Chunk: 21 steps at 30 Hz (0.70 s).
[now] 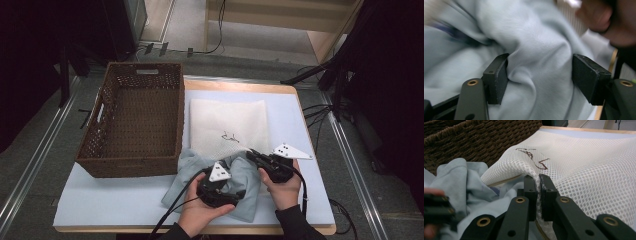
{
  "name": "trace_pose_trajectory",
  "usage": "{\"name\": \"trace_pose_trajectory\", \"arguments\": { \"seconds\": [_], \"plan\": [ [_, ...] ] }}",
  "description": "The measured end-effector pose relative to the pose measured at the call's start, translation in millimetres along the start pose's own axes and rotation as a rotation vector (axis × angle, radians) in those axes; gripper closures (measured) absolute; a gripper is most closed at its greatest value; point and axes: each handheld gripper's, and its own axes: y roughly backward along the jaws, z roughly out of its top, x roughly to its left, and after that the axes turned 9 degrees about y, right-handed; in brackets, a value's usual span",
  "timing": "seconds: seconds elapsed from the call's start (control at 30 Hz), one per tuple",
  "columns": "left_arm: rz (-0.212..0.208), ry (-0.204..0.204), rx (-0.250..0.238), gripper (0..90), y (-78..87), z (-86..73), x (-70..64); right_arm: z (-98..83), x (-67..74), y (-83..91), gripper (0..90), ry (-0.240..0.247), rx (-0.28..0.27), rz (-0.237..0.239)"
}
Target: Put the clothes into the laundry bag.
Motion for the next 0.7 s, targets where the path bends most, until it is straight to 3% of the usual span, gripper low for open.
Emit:
{"name": "trace_pose_trajectory", "arguments": {
  "seconds": [0.03,0.07,0.1,0.17,0.23,0.3,0.33,0.4,0.43,0.47,0.57,0.63,0.7],
  "plan": [
    [0.05,-0.018,0.017,41.0,-9.8,-2.0,-0.8,0.1,0.0,0.5,86.3,0.0,-0.003,0.002],
    [0.05,-0.018,0.017,48.5,-9.8,-2.0,-0.8,0.0,-0.3,0.7,86.3,0.0,-0.001,0.004],
    [0.046,-0.008,0.016,48.5,-11.1,-1.1,-0.6,0.0,-0.3,0.7,86.3,0.0,-0.001,0.004],
    [0.021,0.024,0.021,71.2,-11.5,3.5,-0.8,-0.2,-0.7,0.9,86.4,-0.001,0.001,0.007],
    [0.026,0.022,-0.011,79.5,-11.5,11.5,-4.9,-0.4,-1.1,0.9,86.4,-0.001,-0.001,0.008],
    [0.023,0.027,-0.032,80.2,-10.6,15.1,-5.4,0.2,-0.9,1.8,86.4,-0.003,-0.002,0.004],
    [0.001,0.039,-0.099,80.2,-6.2,23.4,-4.8,0.7,-1.1,2.2,86.4,-0.002,-0.007,0.002],
    [0.027,0.058,-0.157,80.2,-2.7,31.6,-4.4,1.9,-1.1,3.6,86.4,-0.005,-0.013,-0.002],
    [0.027,0.058,-0.157,80.2,-2.7,31.6,-4.4,2.4,-1.1,4.3,86.4,-0.005,-0.014,-0.002],
    [0.062,0.059,-0.188,80.2,-4.9,36.9,-4.5,2.8,-1.2,4.4,86.5,-0.003,-0.017,-0.002],
    [0.088,0.058,-0.19,80.0,-12.6,38.3,-2.0,2.8,-1.4,4.6,86.5,-0.005,-0.016,-0.008],
    [0.146,0.068,-0.193,79.4,-27.2,36.8,4.4,1.4,-2.6,4.5,86.6,-0.013,-0.011,-0.008],
    [0.162,0.082,-0.19,79.0,-32.1,36.3,7.9,1.3,-1.9,4.0,86.6,-0.013,-0.007,-0.001]
  ]
}}
